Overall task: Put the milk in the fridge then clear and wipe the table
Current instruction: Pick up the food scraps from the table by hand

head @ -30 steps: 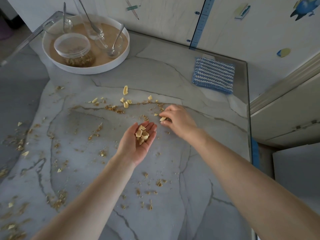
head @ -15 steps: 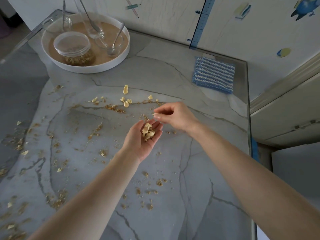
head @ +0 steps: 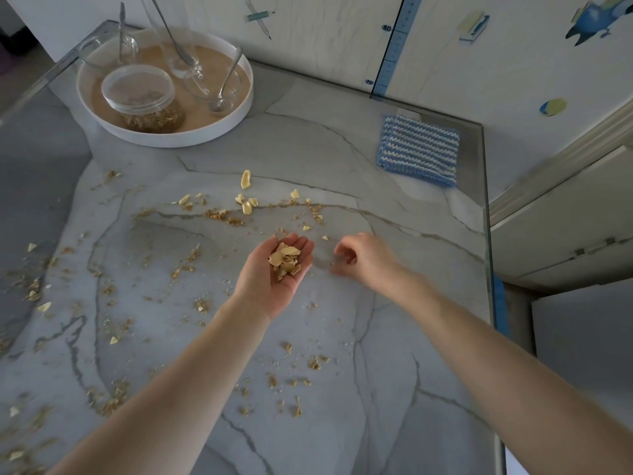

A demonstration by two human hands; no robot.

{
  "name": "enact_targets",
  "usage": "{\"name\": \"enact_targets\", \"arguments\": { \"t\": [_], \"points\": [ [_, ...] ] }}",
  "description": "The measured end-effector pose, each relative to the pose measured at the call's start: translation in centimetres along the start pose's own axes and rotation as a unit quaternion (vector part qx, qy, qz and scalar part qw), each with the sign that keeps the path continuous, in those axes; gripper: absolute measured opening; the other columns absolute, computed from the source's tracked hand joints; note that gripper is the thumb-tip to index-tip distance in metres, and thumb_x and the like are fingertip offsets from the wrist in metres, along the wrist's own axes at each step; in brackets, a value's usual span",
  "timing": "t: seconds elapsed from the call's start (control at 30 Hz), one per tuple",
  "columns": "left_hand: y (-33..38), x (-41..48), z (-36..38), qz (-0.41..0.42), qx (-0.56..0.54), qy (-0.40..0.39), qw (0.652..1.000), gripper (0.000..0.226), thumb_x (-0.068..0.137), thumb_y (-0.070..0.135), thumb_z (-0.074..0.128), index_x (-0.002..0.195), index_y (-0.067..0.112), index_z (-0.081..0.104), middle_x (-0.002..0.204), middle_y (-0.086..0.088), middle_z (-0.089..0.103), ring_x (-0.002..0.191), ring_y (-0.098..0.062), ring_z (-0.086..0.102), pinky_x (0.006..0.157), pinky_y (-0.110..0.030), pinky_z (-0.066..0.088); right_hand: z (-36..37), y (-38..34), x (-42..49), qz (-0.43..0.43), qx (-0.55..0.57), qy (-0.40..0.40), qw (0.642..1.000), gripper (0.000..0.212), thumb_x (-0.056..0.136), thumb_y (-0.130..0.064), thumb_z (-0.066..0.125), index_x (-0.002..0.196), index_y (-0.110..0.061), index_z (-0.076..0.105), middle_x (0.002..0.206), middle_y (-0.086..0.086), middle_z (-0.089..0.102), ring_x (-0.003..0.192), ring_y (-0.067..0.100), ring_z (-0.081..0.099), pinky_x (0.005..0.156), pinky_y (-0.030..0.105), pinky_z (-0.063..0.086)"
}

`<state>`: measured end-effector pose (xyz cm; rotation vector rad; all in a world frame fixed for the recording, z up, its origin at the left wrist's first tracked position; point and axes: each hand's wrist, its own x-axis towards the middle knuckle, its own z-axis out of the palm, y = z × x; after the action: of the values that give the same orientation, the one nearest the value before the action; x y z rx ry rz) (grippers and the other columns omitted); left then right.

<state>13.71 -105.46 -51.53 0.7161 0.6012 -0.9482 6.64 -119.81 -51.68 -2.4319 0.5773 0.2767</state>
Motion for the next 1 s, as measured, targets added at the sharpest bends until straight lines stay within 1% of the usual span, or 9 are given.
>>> {"name": "enact_targets", "arguments": {
  "t": [0.1,0.2,0.27,0.37,0.53,0.67,0.73,0.83,1.0],
  "points": [
    [0.2,-0.1,-0.5,0.005,0.005,0.006,1.000,0.032,0.098,0.020,0.037,0.087,0.001,0.060,0.081,-0.012,0.069,0.086,-0.024,0.065,0.063,-0.031,0.058,0.8,-0.2,0.2,-0.037,-0.054,-0.002,0.998,0.015,0.085,-0.013,0.060,0.094,-0.003,0.064,0.087,0.012,0.050,0.089,0.032,0.057,0.075,0.030,0.041],
    [0.5,-0.4,-0.6,0.010,0.014,0.010,1.000,0.032,0.098,0.020,0.036,0.089,0.000,0.059,0.091,-0.013,0.065,0.088,-0.024,0.063,0.071,-0.033,0.056,0.8,-0.5,0.5,-0.024,-0.052,-0.001,0.998,0.016,0.088,-0.012,0.053,0.095,-0.001,0.063,0.098,0.019,0.060,0.094,0.032,0.057,0.076,0.030,0.041],
    [0.7,-0.6,-0.5,0.011,0.013,0.010,1.000,0.032,0.098,0.019,0.036,0.088,-0.001,0.059,0.093,-0.014,0.064,0.089,-0.025,0.063,0.074,-0.034,0.051,0.3,-1.1,0.5,0.007,0.004,0.031,0.999,0.017,0.089,-0.012,0.053,0.092,0.001,0.063,0.092,0.015,0.065,0.089,0.028,0.060,0.075,0.030,0.043],
    [1.1,-0.6,-0.7,0.018,0.026,0.007,0.999,0.032,0.098,0.020,0.036,0.093,-0.002,0.059,0.095,-0.016,0.065,0.089,-0.026,0.063,0.077,-0.034,0.051,-0.3,-4.0,0.1,0.000,0.174,0.057,0.983,0.013,0.087,-0.011,0.058,0.085,0.000,0.065,0.067,0.004,0.062,0.068,0.020,0.060,0.076,0.036,0.051],
    [2.1,-0.4,-0.7,0.022,0.015,-0.038,0.999,0.030,0.098,0.018,0.037,0.105,-0.005,0.055,0.090,-0.017,0.067,0.078,-0.022,0.069,0.069,-0.033,0.059,-0.5,-8.1,0.4,-0.059,0.219,-0.007,0.974,0.018,0.086,-0.013,0.062,0.100,-0.004,0.068,0.087,0.004,0.068,0.076,0.008,0.061,0.078,0.019,0.051],
    [4.4,-0.5,-0.7,0.008,0.002,-0.025,1.000,0.027,0.097,0.016,0.039,0.089,-0.004,0.056,0.088,-0.019,0.063,0.081,-0.027,0.064,0.069,-0.035,0.053,-0.7,-8.6,3.3,-0.033,0.224,0.105,0.968,0.018,0.086,-0.011,0.061,0.100,-0.001,0.067,0.077,-0.001,0.062,0.058,-0.004,0.056,0.067,0.013,0.046],
    [5.9,-0.6,-1.2,0.008,0.012,-0.013,1.000,0.028,0.097,0.015,0.040,0.086,-0.004,0.057,0.085,-0.018,0.064,0.080,-0.028,0.065,0.068,-0.034,0.053,-0.5,-9.0,5.0,-0.034,0.151,0.134,0.979,0.021,0.087,-0.013,0.059,0.105,-0.004,0.065,0.093,0.002,0.064,0.076,0.000,0.060,0.067,0.011,0.041],
    [8.7,-0.7,-2.6,0.010,0.029,-0.015,0.999,0.029,0.096,0.015,0.039,0.082,-0.003,0.058,0.082,-0.017,0.066,0.075,-0.026,0.066,0.067,-0.033,0.057,0.7,-10.2,7.5,-0.046,0.028,0.093,0.994,0.034,0.090,-0.017,0.054,0.123,-0.010,0.054,0.125,0.007,0.055,0.114,0.020,0.052,0.092,0.025,0.038],
    [13.1,-0.5,-4.5,0.007,0.028,-0.017,0.999,0.027,0.096,0.014,0.041,0.086,-0.004,0.058,0.083,-0.018,0.066,0.065,-0.026,0.070,0.060,-0.034,0.059,2.4,-13.0,11.5,-0.041,-0.109,0.026,0.993,0.053,0.095,-0.028,0.045,0.142,-0.011,0.029,0.149,0.010,0.031,0.136,0.028,0.030,0.111,0.035,0.024]
  ]
}}
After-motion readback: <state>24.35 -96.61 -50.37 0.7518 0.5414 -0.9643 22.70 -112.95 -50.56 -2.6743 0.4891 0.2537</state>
